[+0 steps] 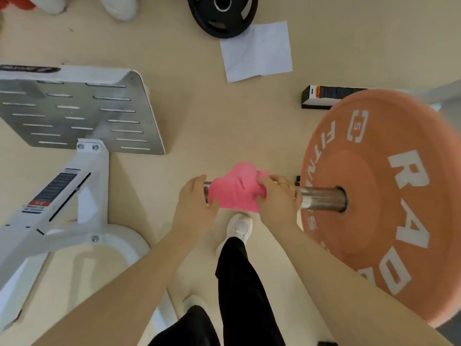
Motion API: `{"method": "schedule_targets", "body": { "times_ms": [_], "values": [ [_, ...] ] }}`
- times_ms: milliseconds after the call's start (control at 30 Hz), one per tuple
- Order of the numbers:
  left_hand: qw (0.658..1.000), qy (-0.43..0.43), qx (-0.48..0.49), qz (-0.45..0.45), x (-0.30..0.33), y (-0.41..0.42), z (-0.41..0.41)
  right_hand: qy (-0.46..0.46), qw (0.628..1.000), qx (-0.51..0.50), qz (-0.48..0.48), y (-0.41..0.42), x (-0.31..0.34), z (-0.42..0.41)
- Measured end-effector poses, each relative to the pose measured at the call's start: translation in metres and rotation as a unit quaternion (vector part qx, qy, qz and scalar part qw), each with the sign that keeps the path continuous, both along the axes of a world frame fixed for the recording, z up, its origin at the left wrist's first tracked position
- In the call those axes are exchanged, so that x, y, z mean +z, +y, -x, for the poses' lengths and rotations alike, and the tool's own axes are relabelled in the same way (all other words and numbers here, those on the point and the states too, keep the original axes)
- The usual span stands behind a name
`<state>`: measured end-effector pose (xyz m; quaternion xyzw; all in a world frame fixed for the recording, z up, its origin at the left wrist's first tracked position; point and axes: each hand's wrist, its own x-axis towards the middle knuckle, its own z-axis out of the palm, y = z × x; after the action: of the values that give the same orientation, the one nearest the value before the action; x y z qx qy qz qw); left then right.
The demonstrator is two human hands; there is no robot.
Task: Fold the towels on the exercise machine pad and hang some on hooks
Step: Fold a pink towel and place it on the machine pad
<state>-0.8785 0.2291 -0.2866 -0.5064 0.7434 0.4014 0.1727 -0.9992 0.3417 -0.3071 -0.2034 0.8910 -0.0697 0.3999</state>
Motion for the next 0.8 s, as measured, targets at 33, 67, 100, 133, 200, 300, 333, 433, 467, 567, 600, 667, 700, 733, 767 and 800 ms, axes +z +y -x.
{"method": "schedule_targets", "body": {
  "times_ms": [33,67,100,133,200,300,333,433,467,567,600,667,700,733,767,800],
  "values": [
    [1.000,0.007,0.003,-0.002,0.001,0.002,-0.003,0.017,1.000,0.016,-0.005,-0.002,0.001,-0.006],
    [1.000,0.019,0.011,-0.009,0.004,0.003,-0.004,0.032,0.999,0.034,-0.014,-0.004,0.001,-0.011],
    [0.999,0.029,0.019,-0.019,0.007,0.003,-0.005,0.039,0.998,0.049,-0.022,-0.004,0.003,-0.013],
    [0.999,0.039,0.025,-0.029,0.010,0.002,-0.006,0.036,0.997,0.061,-0.030,-0.004,0.007,-0.013],
    [0.998,0.045,0.019,-0.051,0.018,-0.004,-0.010,0.004,0.996,0.078,-0.031,-0.005,0.015,-0.010],
    [0.997,0.026,0.010,-0.071,0.042,-0.019,-0.018,-0.084,0.996,0.013,0.028,-0.008,0.044,-0.007],
    [0.997,0.029,0.026,-0.072,0.057,-0.023,-0.021,-0.124,0.990,-0.030,0.063,-0.010,0.061,-0.009],
    [0.992,0.054,0.080,-0.081,0.112,-0.036,-0.037,-0.220,0.955,-0.111,0.164,-0.034,0.128,-0.018],
    [0.987,0.068,0.106,-0.103,0.132,-0.040,-0.046,-0.255,0.940,-0.120,0.191,-0.046,0.153,-0.025],
    [0.929,0.143,0.268,-0.210,0.188,-0.044,-0.078,-0.334,0.902,-0.074,0.265,-0.084,0.220,-0.059],
    [0.902,0.164,0.328,-0.228,0.206,-0.045,-0.090,-0.353,0.892,-0.044,0.279,-0.094,0.237,-0.073],
    [0.846,0.197,0.436,-0.236,0.234,-0.043,-0.117,-0.387,0.874,0.014,0.294,-0.108,0.265,-0.103],
    [0.825,0.210,0.468,-0.236,0.244,-0.040,-0.135,-0.412,0.861,0.037,0.296,-0.112,0.276,-0.117],
    [0.815,0.217,0.484,-0.234,0.253,-0.036,-0.154,-0.442,0.847,0.044,0.293,-0.113,0.284,-0.131],
    [0.808,0.224,0.493,-0.233,0.261,-0.031,-0.173,-0.473,0.833,0.037,0.285,-0.113,0.291,-0.145],
    [0.800,0.237,0.501,-0.230,0.267,-0.025,-0.193,-0.495,0.823,0.027,0.277,-0.112,0.298,-0.158]
  ]
}}
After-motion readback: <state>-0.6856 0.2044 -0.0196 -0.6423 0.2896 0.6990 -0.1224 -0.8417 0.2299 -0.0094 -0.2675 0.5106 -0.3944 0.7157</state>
